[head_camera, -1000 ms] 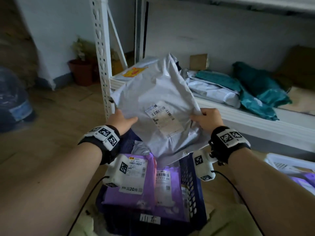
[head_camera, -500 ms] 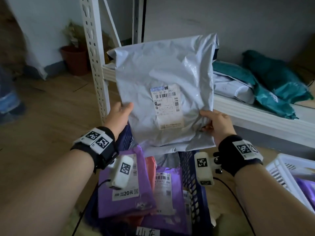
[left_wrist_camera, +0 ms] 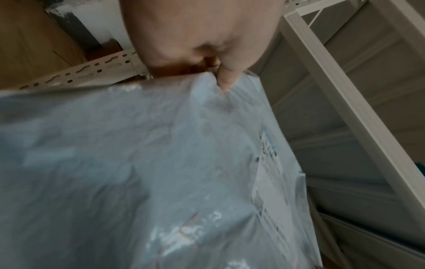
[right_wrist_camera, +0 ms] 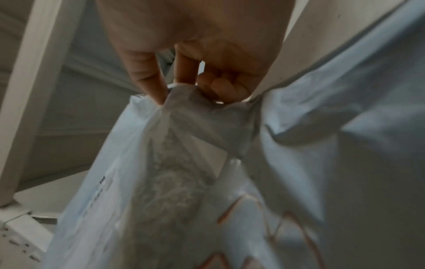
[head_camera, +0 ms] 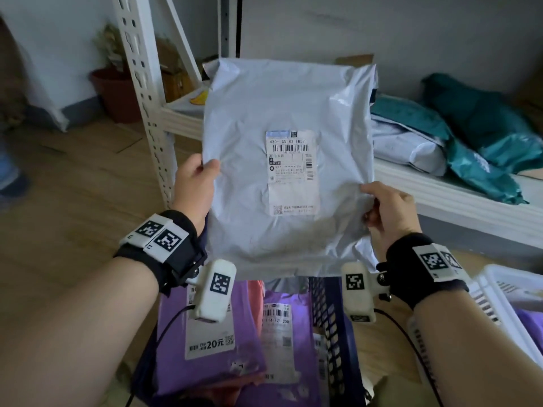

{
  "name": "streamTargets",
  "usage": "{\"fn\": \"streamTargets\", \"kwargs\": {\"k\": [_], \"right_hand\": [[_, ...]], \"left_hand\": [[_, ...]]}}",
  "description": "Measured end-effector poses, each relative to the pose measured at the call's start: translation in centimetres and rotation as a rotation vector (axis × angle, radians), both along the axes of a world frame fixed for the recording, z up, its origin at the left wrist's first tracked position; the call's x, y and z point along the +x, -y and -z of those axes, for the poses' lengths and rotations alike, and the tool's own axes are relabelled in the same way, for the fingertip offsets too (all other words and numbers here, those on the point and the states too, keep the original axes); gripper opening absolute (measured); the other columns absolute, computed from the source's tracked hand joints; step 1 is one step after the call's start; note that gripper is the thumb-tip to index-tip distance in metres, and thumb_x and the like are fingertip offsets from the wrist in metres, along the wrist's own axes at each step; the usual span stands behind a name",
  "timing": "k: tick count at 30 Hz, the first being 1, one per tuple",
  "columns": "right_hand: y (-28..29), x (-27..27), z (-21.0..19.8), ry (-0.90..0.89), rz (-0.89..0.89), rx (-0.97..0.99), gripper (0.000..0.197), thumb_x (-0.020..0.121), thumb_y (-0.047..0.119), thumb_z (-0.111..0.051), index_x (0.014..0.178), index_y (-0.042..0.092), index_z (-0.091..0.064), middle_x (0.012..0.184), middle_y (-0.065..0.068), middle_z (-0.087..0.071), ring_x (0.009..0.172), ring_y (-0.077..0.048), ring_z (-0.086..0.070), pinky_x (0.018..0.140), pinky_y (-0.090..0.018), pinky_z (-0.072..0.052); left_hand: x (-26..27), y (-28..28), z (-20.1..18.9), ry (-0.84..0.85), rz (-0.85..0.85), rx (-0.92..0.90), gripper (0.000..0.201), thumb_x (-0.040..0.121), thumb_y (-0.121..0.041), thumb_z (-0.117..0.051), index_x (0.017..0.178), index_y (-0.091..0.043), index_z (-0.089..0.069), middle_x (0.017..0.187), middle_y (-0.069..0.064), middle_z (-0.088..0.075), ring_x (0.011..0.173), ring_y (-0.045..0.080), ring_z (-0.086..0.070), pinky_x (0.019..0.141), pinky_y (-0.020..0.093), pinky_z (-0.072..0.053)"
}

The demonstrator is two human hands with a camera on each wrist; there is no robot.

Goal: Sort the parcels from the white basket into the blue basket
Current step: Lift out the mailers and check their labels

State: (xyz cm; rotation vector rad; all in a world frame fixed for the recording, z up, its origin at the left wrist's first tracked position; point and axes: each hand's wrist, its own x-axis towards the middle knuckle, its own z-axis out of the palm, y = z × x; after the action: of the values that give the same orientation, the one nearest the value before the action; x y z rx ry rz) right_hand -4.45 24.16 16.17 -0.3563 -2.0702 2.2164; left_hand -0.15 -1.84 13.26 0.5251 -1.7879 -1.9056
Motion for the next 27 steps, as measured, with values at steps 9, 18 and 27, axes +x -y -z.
{"fn": "streamTargets", "kwargs": {"k": [9,18,27], "right_hand": [[0.1,0.3,0.7,-0.013,-0.045,0.077,0.022,0.078,-0.002,-0.054,0.06,0.009,-0.049,0.039,0.002,-0.035,0.033,-0.01,-0.031,0.04,-0.015,-0.029],[0.2,0.3,1.3,-0.04,-0.047,0.113,0.027,0.076,-0.003,-0.055,0.054,0.01,-0.046,0.04,0.003,-0.037,0.036,-0.01,-0.033,0.04,-0.016,-0.029],[0.4,-0.3,1.6,-0.055,-0.04,0.185,0.022,0.079,0.0,-0.055,0.06,0.008,-0.058,0.059,-0.008,-0.046,0.05,-0.017,-0.038,0.044,-0.02,-0.032]], "left_hand": [[-0.1,0.8,1.1,0.051,-0.044,-0.092,0.027,0.093,-0.022,-0.049,0.101,0.002,-0.058,0.093,0.013,-0.058,0.085,0.022,-0.055,0.078,0.037,-0.045],[0.2,0.9,0.9,0.073,-0.033,-0.081,0.033,0.091,-0.026,-0.051,0.098,0.006,-0.054,0.088,0.012,-0.055,0.082,0.021,-0.053,0.075,0.036,-0.043],[0.7,0.6,0.2,0.092,-0.015,0.031,0.026,0.09,-0.02,-0.052,0.102,0.002,-0.057,0.1,0.021,-0.062,0.093,0.031,-0.062,0.086,0.046,-0.05]]}}
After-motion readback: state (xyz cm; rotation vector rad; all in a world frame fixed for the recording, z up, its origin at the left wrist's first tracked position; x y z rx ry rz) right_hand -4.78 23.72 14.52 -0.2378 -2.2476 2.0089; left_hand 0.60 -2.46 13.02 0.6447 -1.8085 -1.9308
